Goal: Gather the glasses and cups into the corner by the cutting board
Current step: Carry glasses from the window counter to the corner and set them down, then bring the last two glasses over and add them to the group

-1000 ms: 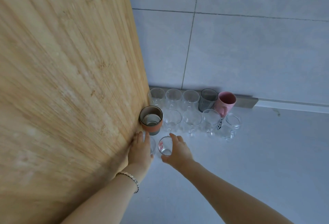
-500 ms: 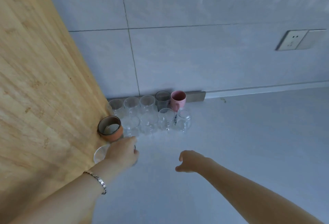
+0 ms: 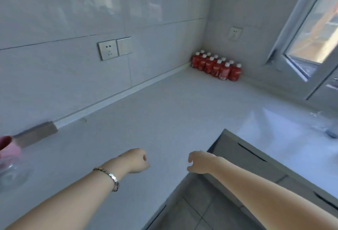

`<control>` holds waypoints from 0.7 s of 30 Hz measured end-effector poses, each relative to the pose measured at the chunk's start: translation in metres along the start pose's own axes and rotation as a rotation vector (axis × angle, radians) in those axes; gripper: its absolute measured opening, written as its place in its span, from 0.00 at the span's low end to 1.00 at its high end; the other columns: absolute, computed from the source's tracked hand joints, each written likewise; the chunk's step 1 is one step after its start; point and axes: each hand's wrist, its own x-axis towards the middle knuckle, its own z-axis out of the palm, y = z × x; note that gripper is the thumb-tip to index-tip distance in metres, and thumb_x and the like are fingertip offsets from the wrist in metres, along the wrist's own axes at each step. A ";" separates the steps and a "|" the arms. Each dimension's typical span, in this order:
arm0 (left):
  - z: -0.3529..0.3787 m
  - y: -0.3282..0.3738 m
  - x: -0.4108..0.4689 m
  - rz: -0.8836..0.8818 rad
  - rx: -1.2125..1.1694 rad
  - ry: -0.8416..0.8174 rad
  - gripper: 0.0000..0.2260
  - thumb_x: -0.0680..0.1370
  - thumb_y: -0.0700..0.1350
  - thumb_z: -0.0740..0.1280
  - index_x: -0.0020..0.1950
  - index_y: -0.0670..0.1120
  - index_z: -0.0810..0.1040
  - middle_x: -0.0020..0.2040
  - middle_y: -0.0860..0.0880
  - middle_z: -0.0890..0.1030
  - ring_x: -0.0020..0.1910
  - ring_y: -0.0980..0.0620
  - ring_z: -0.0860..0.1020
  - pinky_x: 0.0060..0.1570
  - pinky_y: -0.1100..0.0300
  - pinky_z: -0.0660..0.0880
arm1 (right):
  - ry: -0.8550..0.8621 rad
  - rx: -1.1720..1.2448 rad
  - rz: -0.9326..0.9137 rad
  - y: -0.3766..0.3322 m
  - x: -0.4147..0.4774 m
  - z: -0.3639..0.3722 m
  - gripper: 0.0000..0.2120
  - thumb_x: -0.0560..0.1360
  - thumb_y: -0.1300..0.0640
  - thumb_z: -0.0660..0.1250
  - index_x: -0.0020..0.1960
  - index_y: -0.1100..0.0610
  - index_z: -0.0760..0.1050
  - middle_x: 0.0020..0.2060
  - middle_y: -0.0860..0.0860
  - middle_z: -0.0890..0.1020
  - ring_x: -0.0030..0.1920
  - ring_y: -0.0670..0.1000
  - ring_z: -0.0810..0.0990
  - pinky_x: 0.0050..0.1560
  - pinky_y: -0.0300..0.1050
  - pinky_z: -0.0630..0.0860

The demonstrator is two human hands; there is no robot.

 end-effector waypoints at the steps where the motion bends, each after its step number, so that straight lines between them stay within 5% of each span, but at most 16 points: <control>1: 0.001 0.030 0.014 0.040 0.006 -0.002 0.05 0.76 0.47 0.61 0.49 0.49 0.74 0.52 0.47 0.76 0.50 0.48 0.74 0.51 0.59 0.71 | 0.003 0.013 0.049 0.036 -0.004 -0.005 0.20 0.78 0.53 0.58 0.66 0.63 0.69 0.65 0.57 0.73 0.64 0.59 0.73 0.57 0.49 0.72; 5: 0.010 0.142 0.061 0.191 0.042 -0.051 0.03 0.74 0.47 0.61 0.40 0.50 0.70 0.42 0.46 0.75 0.41 0.47 0.73 0.43 0.57 0.68 | -0.006 0.068 0.264 0.165 -0.025 -0.016 0.16 0.78 0.52 0.57 0.55 0.64 0.74 0.45 0.58 0.77 0.43 0.56 0.76 0.42 0.47 0.70; 8: 0.017 0.217 0.090 0.299 0.098 -0.110 0.03 0.71 0.48 0.60 0.37 0.50 0.69 0.39 0.47 0.72 0.38 0.49 0.67 0.39 0.60 0.63 | 0.020 0.144 0.402 0.244 -0.040 -0.019 0.14 0.79 0.56 0.57 0.41 0.64 0.73 0.38 0.57 0.74 0.34 0.52 0.69 0.42 0.47 0.69; 11: 0.024 0.285 0.120 0.354 0.162 -0.143 0.03 0.75 0.46 0.61 0.43 0.49 0.73 0.43 0.47 0.75 0.42 0.48 0.72 0.44 0.60 0.68 | 0.072 0.273 0.517 0.313 -0.057 -0.017 0.17 0.78 0.55 0.60 0.58 0.67 0.74 0.57 0.60 0.78 0.52 0.58 0.78 0.58 0.50 0.74; 13: 0.027 0.330 0.143 0.393 0.218 -0.154 0.06 0.75 0.46 0.61 0.47 0.48 0.77 0.47 0.47 0.77 0.49 0.47 0.76 0.50 0.60 0.71 | 0.107 0.345 0.603 0.353 -0.066 -0.017 0.21 0.78 0.54 0.61 0.66 0.65 0.71 0.65 0.59 0.75 0.63 0.59 0.75 0.64 0.51 0.72; 16: 0.029 0.395 0.180 0.451 0.279 -0.162 0.10 0.75 0.46 0.61 0.53 0.46 0.78 0.56 0.45 0.81 0.57 0.46 0.78 0.55 0.59 0.73 | 0.094 0.405 0.698 0.410 -0.074 -0.022 0.22 0.78 0.52 0.60 0.67 0.64 0.70 0.65 0.58 0.75 0.64 0.58 0.74 0.64 0.49 0.72; 21: 0.034 0.497 0.241 0.549 0.377 -0.146 0.05 0.76 0.47 0.59 0.49 0.50 0.73 0.58 0.47 0.80 0.58 0.46 0.77 0.56 0.59 0.72 | 0.129 0.550 0.866 0.495 -0.083 -0.031 0.23 0.76 0.53 0.60 0.66 0.65 0.70 0.64 0.61 0.75 0.64 0.58 0.75 0.64 0.52 0.71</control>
